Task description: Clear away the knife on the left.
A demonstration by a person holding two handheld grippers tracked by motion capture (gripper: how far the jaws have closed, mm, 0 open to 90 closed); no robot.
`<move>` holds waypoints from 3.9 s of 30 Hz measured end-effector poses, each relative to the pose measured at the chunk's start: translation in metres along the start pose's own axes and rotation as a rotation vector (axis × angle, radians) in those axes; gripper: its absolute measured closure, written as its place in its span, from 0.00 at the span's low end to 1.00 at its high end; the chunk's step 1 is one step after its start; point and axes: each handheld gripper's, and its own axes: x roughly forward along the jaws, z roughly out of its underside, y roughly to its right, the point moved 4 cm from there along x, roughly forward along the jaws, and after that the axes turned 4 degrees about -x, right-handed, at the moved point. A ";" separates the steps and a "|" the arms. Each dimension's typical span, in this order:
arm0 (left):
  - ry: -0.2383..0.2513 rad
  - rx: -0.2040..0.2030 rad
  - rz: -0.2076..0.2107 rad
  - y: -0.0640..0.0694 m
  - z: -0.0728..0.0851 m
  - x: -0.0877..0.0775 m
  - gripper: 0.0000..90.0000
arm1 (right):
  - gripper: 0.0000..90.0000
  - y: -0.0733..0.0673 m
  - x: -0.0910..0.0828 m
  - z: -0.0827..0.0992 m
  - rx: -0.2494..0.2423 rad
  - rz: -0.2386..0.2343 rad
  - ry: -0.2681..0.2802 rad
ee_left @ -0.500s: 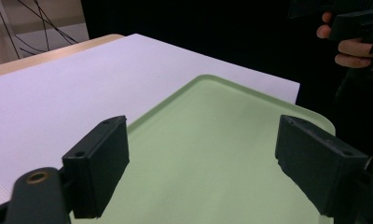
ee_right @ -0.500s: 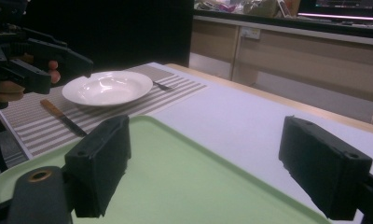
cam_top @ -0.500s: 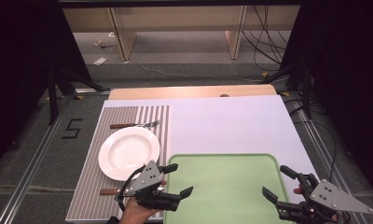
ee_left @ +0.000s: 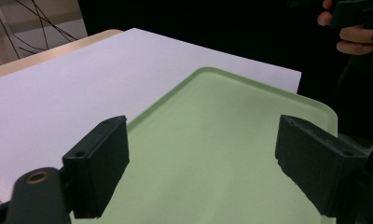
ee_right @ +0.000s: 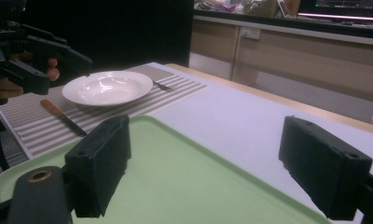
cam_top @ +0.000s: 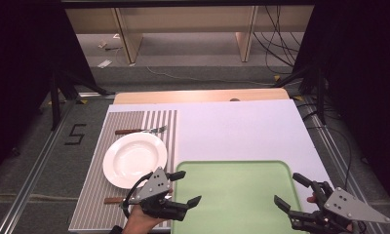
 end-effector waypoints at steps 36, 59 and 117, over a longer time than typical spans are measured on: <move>-0.307 0.097 -0.097 -0.029 0.020 -0.019 0.20 | 0.20 0.001 0.001 0.001 0.005 0.004 -0.006; -0.532 0.071 -0.192 -0.064 0.058 -0.060 0.22 | 0.20 0.003 0.002 0.002 0.009 0.007 -0.013; -0.892 -0.064 -0.230 -0.121 0.096 -0.076 0.50 | 0.20 0.002 0.005 0.003 0.010 -0.007 -0.028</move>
